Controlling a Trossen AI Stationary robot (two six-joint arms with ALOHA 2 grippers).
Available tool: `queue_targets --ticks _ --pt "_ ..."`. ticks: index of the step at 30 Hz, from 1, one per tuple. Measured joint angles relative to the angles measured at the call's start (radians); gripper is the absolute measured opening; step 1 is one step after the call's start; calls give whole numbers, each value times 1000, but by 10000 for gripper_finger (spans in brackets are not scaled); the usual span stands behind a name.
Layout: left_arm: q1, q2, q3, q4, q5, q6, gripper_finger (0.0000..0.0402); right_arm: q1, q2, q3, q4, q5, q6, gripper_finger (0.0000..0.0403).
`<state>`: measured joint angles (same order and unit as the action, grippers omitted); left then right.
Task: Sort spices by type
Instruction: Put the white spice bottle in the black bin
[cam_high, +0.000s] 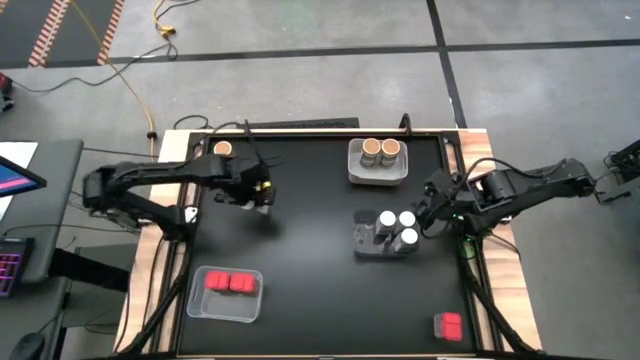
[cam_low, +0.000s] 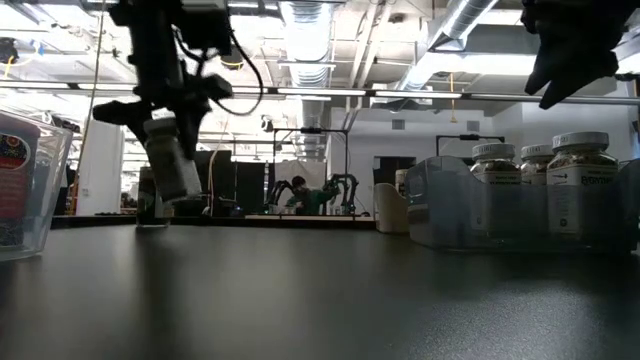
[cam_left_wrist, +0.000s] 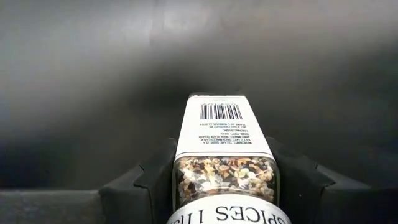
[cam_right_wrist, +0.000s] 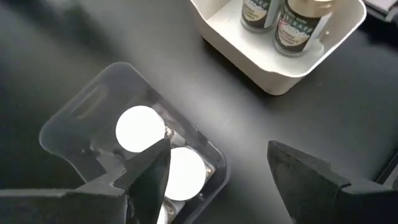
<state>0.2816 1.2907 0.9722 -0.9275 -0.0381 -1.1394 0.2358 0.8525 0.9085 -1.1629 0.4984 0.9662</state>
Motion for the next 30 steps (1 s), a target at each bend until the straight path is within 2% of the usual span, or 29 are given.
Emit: queue_targets --ticks 6,13,18,30 --pt "-13 212 115 -18 83 -80 199 -24 3 0 13 0 -79 297" --pt "-14 387 293 -60 85 -195 199 -42 3 0 23 0 -165 297" --pt "-20 444 358 -60 84 -240 199 -42 3 0 22 0 -216 297" --pt "-32 464 363 -53 85 -349 215 -42 3 1 19 -1 -271 297"
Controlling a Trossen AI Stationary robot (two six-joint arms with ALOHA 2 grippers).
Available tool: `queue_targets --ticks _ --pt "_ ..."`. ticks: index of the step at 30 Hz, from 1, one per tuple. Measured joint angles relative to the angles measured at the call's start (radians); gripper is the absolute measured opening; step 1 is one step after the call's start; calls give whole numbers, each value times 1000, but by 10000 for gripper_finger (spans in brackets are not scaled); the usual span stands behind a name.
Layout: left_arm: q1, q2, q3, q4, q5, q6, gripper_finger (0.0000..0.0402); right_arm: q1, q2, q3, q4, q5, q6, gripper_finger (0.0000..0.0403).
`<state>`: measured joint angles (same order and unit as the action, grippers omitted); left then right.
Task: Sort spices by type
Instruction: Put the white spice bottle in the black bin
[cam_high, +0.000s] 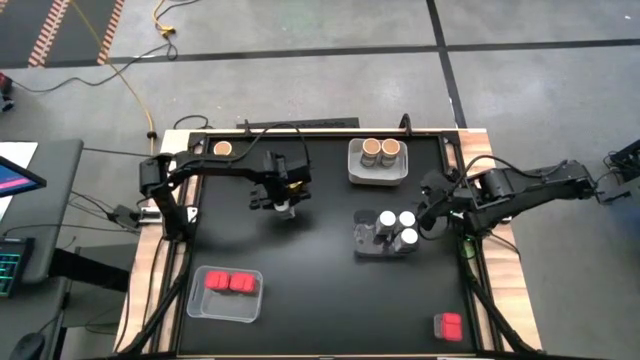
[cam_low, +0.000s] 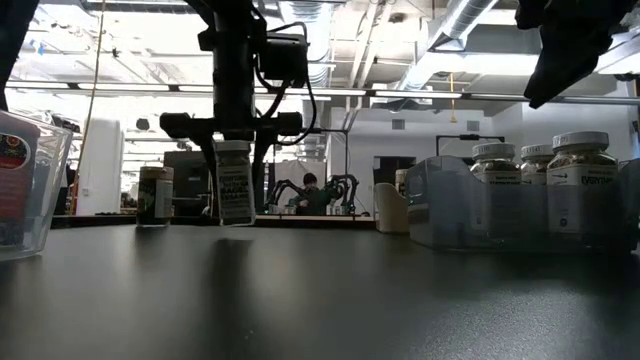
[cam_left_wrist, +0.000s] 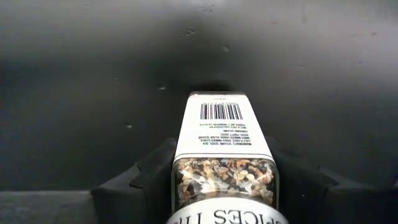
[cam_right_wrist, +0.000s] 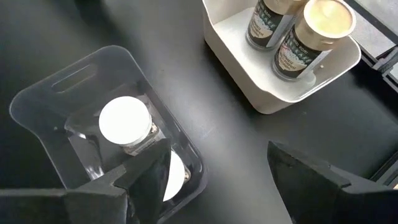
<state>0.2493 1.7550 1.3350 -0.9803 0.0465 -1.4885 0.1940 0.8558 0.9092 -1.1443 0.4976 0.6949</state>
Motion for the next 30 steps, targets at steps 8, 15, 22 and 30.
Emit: queue_targets --ticks 8,15,22,30 --pt "0 0 0 76 -54 42 220 0 0 0 0 -1 -26 297" --pt "-10 -1 0 188 -78 -2 221 0 0 0 0 -2 -53 297" --pt "-10 -1 0 247 -63 -27 221 0 0 0 -2 -2 -53 297" --pt "24 -2 0 180 83 -68 222 0 0 0 -1 -2 -75 297"
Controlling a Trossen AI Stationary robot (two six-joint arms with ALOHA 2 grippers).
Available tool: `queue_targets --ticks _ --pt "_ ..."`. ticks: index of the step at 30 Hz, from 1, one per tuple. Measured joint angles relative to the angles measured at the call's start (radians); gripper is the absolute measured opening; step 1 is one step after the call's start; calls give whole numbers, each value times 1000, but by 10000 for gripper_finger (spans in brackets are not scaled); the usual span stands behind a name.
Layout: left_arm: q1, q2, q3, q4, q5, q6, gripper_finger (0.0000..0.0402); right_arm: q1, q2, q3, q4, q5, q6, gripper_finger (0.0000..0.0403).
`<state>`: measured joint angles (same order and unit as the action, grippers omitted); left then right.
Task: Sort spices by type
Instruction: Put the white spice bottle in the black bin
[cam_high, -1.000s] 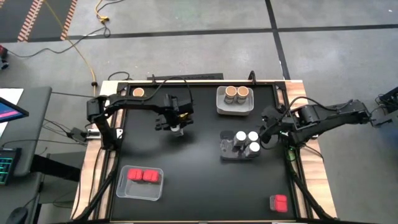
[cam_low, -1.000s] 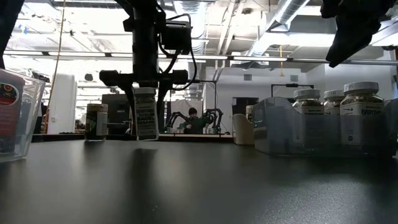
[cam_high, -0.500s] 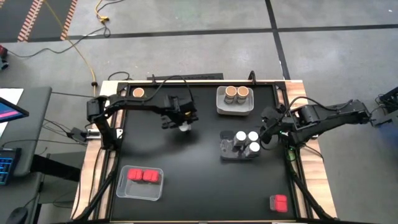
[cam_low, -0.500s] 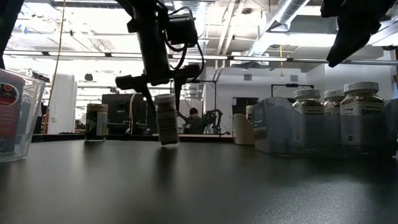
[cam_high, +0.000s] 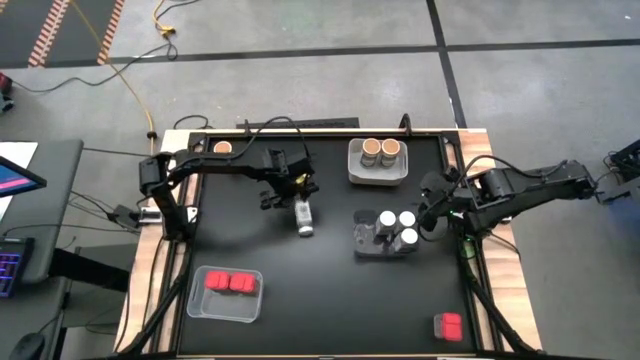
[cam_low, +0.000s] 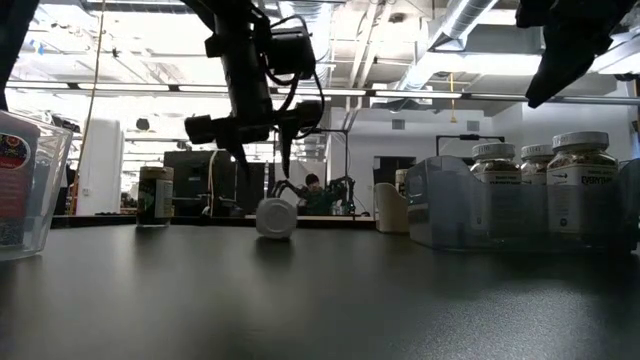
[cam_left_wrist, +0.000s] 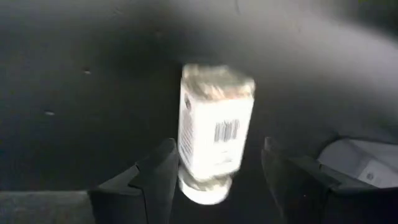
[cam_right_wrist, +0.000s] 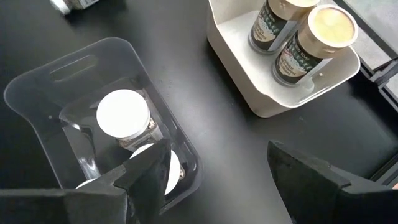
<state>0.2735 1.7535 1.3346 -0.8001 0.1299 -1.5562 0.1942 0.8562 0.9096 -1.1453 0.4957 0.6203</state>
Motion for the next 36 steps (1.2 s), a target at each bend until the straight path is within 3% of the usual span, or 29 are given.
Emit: queue_targets --ticks 8,14,22,29,36 --pt "9 0 0 0 -10 53 222 0 0 0 1 0 -4 297" --pt "8 -23 0 -41 -92 148 222 0 0 0 1 0 -133 297" --pt "-89 -136 0 -77 -441 305 222 0 2 0 101 0 -418 297" --pt "-245 -186 0 -169 -749 326 222 0 68 7 377 -2 -435 297" --pt "-345 -195 0 -403 -897 234 222 -1 297 137 445 -8 -366 297"
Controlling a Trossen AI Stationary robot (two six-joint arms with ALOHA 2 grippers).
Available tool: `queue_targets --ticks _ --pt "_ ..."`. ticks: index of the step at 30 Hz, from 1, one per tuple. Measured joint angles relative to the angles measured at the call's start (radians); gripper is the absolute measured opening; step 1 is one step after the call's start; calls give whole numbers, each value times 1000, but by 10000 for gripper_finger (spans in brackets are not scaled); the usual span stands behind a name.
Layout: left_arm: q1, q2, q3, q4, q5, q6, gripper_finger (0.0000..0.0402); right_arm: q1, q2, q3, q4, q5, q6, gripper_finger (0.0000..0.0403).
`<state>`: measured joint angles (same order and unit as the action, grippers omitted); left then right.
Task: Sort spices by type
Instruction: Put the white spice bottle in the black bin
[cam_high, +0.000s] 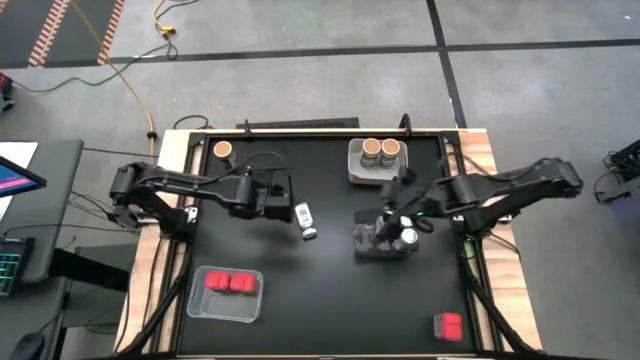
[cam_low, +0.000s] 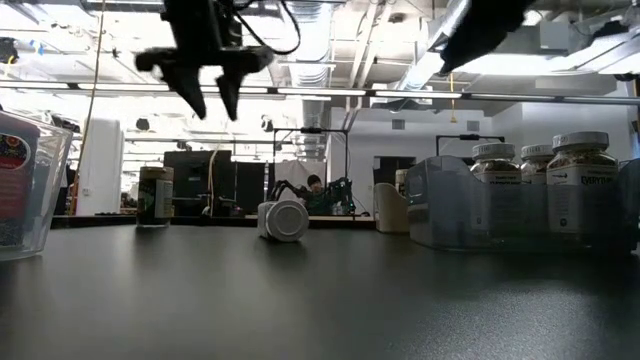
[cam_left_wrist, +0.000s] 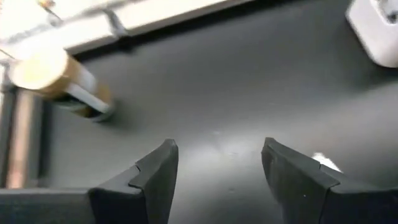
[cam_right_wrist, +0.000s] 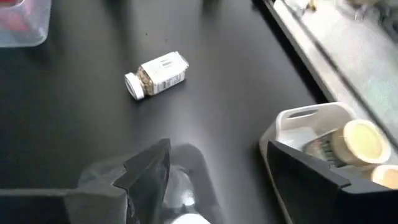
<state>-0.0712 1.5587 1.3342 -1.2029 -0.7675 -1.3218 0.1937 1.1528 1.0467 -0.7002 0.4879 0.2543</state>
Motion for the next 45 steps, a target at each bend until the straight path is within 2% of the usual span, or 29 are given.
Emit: queue_targets --ticks 7,11,16,24,30,38,45 --pt "-145 -54 -2 -196 -164 -71 222 0 294 200 -2 -17 175 297" --pt "-252 -140 -74 -157 -237 -35 222 0 443 320 -4 -23 305 297" --pt "-403 -334 -284 12 -252 22 222 1 577 455 -3 -23 422 297" --pt "-606 -685 -581 460 -221 362 222 3 729 570 1 -39 627 297" --pt "-657 -836 -676 579 -216 587 222 17 868 633 11 -72 728 297" --pt "-658 -858 -683 577 -214 583 222 -4 1005 728 7 -100 773 297" --pt "-658 -852 -683 562 -203 566 222 -40 1047 769 -112 -123 892 297"
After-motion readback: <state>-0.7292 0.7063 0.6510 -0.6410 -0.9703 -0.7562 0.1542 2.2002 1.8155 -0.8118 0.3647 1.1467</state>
